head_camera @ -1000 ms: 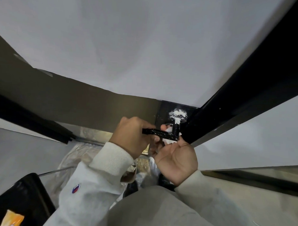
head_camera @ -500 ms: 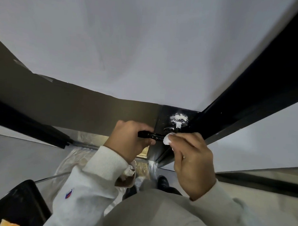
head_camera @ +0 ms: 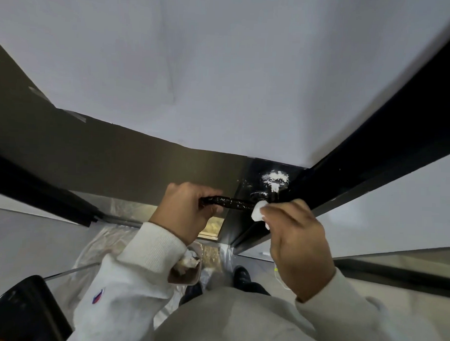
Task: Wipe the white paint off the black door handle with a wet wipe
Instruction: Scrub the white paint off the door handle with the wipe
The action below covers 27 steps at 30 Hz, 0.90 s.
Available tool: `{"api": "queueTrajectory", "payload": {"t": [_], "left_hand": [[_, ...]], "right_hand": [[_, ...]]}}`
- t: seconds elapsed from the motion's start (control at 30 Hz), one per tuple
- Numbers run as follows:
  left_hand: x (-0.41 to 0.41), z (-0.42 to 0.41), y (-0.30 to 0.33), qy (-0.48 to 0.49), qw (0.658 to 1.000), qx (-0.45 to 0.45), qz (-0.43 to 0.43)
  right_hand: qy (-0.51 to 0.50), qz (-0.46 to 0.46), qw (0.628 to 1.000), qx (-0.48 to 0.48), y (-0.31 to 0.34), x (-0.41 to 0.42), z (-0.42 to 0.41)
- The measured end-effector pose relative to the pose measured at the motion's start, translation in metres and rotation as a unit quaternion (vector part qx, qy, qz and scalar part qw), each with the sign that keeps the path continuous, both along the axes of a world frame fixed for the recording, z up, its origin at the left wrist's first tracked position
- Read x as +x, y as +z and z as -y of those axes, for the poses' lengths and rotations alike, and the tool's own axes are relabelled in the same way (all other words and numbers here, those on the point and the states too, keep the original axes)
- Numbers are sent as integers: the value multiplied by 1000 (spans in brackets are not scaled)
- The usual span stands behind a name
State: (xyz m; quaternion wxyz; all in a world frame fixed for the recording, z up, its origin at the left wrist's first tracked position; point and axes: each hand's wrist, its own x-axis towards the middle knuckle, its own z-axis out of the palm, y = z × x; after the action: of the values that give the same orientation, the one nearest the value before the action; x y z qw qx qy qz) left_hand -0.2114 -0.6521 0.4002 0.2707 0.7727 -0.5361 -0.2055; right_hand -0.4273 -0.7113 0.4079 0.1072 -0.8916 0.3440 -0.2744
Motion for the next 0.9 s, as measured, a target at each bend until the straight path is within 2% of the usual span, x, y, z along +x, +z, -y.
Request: {"api": "queueTrajectory", "payload": {"t": [0.17,0.23,0.47,0.7,0.9], "left_hand": [[5,0,4,-42,999,9,-2],[10,-3,3,-28,999,16,-15],[13,-10,-5,-10,998,-9,-67],[7,2,5,-29,999,-19,-9],[5,6,4,-27,1000,0,4]], "right_hand": [[82,-4,993,85,-18,61,-23],[80,-12,993,81,-22,58,-21],[-38,30,999,-19,-22,-1,-11],[-78,66,995,-7,-3,-1,-4],[-151,24,988,-35,2,2,10]]}}
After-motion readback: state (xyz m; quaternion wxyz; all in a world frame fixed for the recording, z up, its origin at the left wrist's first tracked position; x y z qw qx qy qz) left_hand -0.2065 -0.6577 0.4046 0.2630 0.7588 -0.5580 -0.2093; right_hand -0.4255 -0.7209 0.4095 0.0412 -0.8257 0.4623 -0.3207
